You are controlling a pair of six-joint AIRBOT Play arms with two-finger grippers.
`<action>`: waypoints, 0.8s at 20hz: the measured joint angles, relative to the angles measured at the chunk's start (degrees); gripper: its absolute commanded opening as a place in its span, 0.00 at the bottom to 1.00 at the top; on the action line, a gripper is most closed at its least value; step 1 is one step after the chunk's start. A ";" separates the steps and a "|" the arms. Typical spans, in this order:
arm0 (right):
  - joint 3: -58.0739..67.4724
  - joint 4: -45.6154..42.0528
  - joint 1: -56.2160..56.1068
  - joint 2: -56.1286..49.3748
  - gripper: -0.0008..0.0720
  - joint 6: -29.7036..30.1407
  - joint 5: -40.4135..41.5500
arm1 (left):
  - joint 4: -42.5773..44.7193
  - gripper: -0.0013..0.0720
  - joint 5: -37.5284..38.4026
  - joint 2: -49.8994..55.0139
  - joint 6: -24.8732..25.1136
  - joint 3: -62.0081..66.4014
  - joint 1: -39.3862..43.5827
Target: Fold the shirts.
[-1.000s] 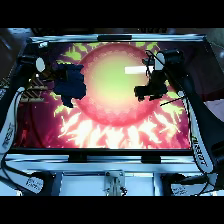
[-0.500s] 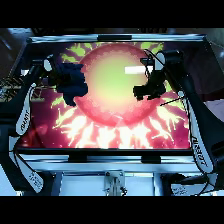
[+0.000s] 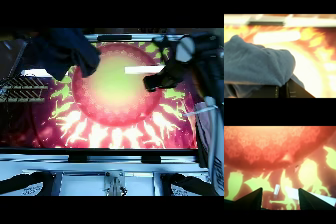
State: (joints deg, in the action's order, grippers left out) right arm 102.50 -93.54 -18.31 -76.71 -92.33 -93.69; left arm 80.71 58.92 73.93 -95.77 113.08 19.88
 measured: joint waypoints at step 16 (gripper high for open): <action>-4.76 -7.65 0.00 25.55 0.93 -2.10 -8.90 | 1.11 1.00 -15.43 -5.73 -23.06 -45.18 26.14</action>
State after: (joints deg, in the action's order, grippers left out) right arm 97.73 -101.19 -18.31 -51.16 -94.43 -102.59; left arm 81.82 43.48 68.20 -118.83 67.90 46.02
